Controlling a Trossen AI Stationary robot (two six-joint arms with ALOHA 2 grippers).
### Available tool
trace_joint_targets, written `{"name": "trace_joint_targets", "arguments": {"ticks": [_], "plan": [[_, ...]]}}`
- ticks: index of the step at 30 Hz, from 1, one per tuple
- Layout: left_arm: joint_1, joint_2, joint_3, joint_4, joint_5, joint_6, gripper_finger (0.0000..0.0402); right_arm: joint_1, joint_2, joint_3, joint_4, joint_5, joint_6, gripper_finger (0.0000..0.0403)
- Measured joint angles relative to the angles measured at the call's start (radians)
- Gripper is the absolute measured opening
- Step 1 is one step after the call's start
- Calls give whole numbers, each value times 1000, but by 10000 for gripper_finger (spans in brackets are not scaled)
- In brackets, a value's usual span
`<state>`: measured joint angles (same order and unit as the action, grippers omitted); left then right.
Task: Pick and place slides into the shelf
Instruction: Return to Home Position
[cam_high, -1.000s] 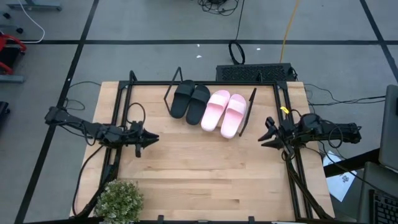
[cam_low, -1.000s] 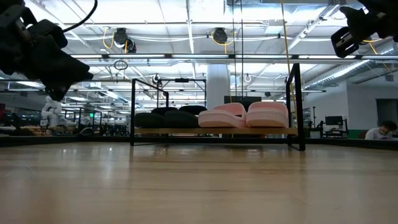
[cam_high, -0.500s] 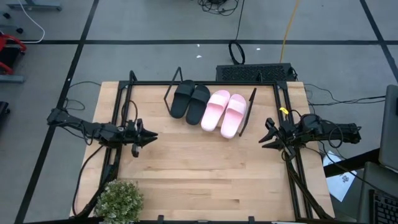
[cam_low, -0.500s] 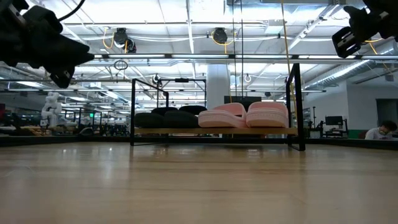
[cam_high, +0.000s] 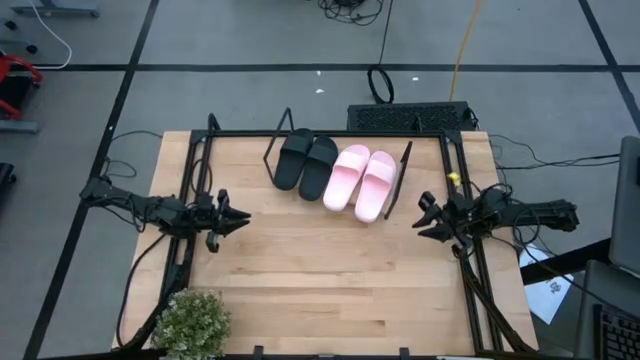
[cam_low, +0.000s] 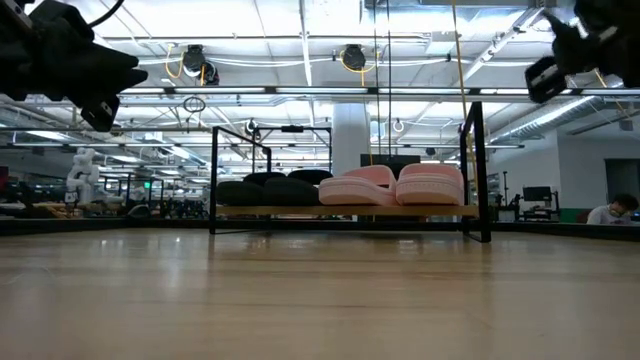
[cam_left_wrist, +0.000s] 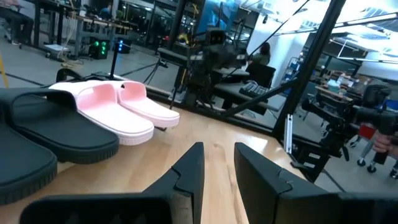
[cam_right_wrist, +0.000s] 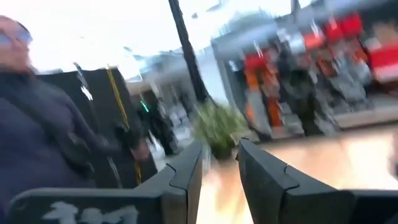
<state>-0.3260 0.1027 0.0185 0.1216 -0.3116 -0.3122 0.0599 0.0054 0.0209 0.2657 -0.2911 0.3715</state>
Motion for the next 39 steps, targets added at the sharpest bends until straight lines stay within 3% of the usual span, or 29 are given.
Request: {"name": "trace_joint_targets", "arguments": {"ticks": [23,39], "plan": [[-2,1,0,-80,35,7,86,-1,0,-1,-4,-52,-44,96],[-1,3,1,-91,28,-26,86,-1,1,-2,-92,-54,-173,96]]}}
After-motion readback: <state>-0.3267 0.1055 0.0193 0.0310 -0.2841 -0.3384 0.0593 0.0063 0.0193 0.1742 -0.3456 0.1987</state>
